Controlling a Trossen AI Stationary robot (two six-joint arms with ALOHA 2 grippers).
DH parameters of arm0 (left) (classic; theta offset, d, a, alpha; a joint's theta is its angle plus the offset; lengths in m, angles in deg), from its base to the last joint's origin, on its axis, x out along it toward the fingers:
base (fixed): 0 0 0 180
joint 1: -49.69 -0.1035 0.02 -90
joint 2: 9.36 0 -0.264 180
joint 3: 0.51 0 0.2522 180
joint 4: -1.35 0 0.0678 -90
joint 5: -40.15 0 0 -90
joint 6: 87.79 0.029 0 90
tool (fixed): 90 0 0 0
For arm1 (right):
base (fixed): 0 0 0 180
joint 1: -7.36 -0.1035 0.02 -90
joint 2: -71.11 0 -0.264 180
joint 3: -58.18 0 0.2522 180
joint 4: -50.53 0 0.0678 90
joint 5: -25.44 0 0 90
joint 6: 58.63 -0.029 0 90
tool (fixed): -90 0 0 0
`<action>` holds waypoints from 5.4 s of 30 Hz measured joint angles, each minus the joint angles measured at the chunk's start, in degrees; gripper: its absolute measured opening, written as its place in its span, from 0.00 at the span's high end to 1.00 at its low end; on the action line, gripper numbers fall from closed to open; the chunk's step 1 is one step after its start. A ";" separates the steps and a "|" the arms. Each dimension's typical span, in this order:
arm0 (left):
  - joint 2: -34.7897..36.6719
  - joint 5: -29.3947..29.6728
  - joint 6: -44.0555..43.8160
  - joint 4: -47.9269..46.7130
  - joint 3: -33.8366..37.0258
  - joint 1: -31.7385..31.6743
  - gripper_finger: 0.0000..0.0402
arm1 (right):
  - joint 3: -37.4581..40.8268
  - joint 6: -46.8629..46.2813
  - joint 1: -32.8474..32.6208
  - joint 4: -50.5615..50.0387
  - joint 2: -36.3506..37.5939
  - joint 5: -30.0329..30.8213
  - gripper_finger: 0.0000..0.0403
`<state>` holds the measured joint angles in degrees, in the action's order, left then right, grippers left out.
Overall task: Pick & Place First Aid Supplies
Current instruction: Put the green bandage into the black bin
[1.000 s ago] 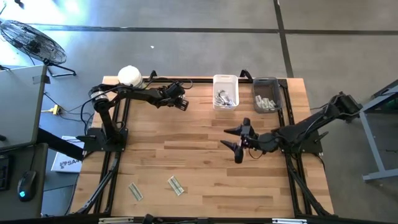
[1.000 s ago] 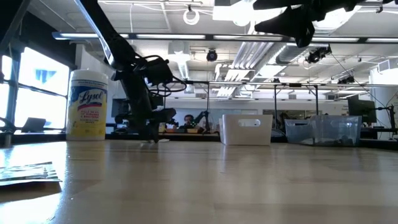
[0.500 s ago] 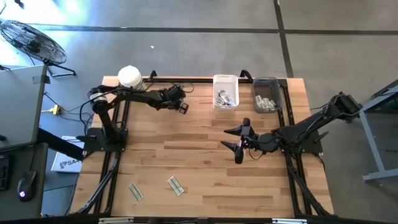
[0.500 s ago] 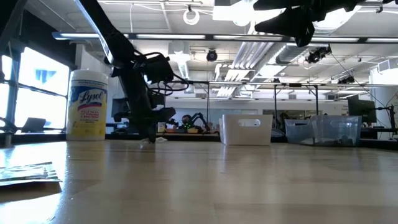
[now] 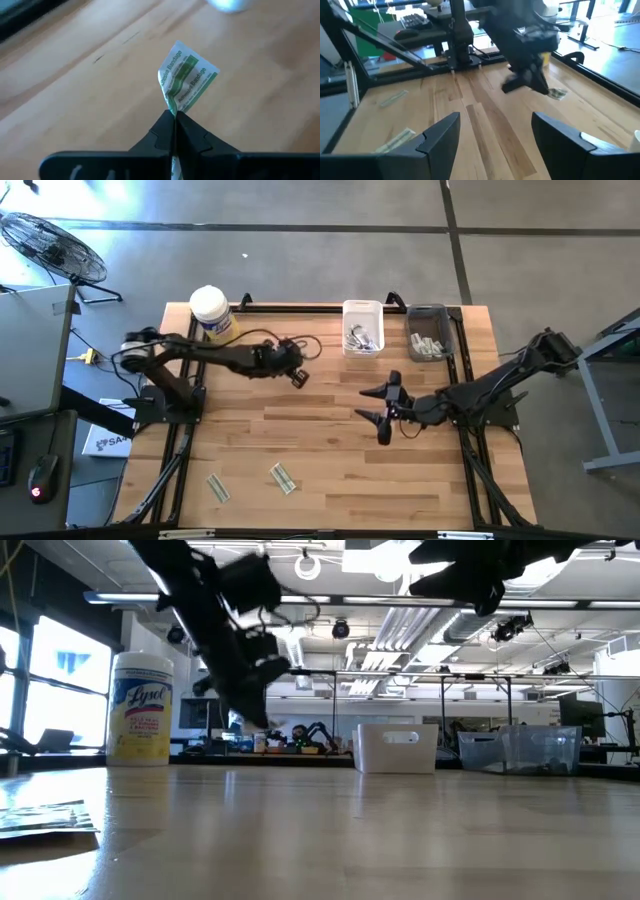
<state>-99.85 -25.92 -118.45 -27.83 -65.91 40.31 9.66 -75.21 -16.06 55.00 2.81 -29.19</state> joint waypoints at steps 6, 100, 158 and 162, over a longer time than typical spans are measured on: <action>5.01 8.38 3.27 1.29 -0.11 13.13 0.99 | 0.00 1.51 0.18 1.93 -3.74 1.19 0.40; 13.08 17.46 9.40 -0.35 -0.20 40.17 0.41 | -14.62 -32.31 20.99 -60.52 -1.34 25.50 1.00; 13.50 10.05 4.88 0.26 -0.13 40.14 0.41 | -12.26 -25.54 59.06 -63.46 3.02 -11.48 0.69; 13.50 10.07 4.87 0.29 -0.13 40.14 0.41 | -12.26 -27.13 59.45 -63.12 2.64 -12.58 0.69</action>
<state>-86.35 -15.85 -113.59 -27.53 -66.04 80.45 -2.60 -102.33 43.39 -8.12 5.45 -41.76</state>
